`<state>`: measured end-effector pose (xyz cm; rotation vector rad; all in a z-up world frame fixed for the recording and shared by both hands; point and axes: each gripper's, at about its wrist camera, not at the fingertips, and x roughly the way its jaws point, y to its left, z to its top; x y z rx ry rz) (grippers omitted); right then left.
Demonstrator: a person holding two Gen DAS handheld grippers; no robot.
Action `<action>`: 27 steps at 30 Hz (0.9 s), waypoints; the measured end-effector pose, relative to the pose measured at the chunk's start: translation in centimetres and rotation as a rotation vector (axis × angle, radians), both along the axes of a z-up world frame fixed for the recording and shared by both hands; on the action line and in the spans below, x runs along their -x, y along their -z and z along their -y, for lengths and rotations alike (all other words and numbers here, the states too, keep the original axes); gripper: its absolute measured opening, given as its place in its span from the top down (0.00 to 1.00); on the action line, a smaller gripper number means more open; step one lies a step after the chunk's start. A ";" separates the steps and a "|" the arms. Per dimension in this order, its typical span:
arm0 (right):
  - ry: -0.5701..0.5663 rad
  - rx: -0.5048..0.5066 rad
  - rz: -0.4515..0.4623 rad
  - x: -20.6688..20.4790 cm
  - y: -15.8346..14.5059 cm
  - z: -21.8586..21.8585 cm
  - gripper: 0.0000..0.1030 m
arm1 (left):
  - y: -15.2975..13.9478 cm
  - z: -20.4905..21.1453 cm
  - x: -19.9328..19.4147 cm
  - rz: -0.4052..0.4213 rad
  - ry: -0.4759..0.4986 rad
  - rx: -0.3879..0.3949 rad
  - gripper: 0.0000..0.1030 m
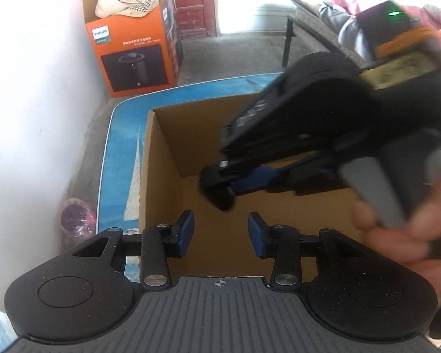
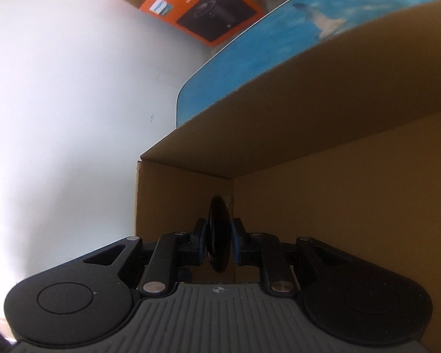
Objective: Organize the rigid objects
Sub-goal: 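Carry the black oval case into the cardboard box and open the right gripper, then return the right gripper to the pink lid and grasp the black cylinder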
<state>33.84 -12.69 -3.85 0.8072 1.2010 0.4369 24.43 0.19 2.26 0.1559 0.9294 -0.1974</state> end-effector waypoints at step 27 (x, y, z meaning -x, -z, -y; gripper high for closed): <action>0.028 0.032 0.462 25.4 -6.8 13.7 0.50 | -2.2 1.3 18.2 0.114 0.222 0.316 0.43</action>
